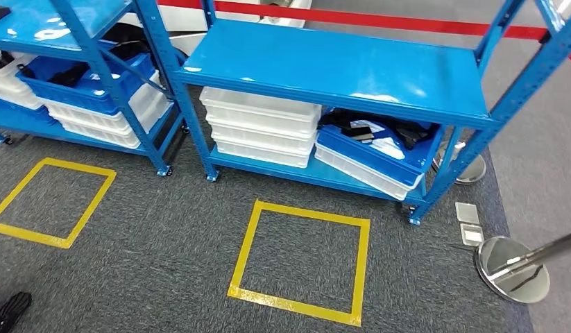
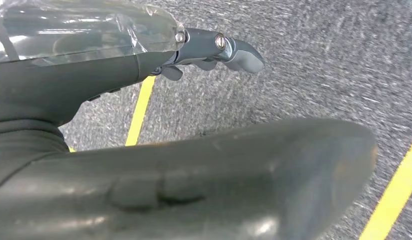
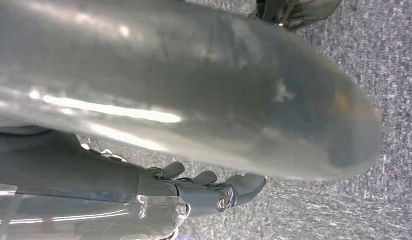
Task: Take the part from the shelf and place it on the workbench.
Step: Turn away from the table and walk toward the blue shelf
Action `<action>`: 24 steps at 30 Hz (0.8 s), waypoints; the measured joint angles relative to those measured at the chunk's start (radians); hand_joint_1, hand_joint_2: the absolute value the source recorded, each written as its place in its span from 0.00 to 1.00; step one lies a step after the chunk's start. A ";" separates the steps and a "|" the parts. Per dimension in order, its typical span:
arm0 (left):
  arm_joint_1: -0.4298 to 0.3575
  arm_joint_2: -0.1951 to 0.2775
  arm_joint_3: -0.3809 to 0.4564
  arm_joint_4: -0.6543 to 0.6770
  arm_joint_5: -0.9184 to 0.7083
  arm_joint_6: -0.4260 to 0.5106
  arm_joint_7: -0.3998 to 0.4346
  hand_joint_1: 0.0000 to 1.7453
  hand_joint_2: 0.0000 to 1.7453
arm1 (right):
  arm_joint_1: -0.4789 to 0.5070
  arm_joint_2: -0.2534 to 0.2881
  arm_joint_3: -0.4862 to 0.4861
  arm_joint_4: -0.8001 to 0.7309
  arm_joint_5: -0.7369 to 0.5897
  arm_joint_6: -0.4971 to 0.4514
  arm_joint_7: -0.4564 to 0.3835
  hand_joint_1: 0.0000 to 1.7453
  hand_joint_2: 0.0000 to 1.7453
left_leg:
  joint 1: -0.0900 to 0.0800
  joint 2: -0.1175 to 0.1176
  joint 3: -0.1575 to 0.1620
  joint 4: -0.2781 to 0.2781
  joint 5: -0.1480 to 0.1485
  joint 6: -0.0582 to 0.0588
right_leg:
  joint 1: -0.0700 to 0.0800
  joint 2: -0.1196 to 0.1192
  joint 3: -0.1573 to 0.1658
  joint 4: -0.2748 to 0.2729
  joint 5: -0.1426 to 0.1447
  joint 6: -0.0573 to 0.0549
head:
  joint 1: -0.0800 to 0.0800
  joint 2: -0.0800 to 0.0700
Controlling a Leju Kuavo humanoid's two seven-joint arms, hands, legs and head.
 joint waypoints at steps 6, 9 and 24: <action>-0.002 0.000 0.000 0.000 0.000 0.000 -0.001 0.00 0.00 | 0.000 -0.001 0.000 -0.001 0.000 0.000 0.000 0.00 0.00 | 0.005 -0.060 -0.055 0.156 -0.098 -0.025 | -0.001 0.054 0.003 -0.008 0.004 -0.037 | -0.031 0.000; 0.003 0.000 0.000 0.000 0.000 0.000 0.000 0.00 0.00 | 0.000 0.001 0.001 -0.001 0.000 0.000 0.000 0.00 0.00 | -0.003 -0.079 -0.143 0.311 -0.138 -0.017 | 0.008 0.088 0.005 -0.007 0.002 -0.043 | -0.045 0.000; 0.002 -0.003 0.000 0.006 0.003 -0.006 0.000 0.00 0.00 | 0.000 -0.001 0.039 -0.006 -0.014 0.001 0.035 0.00 0.00 | -0.007 -0.094 -0.021 -0.023 0.036 0.042 | -0.002 0.065 -0.115 0.251 -0.129 0.011 | -0.026 0.000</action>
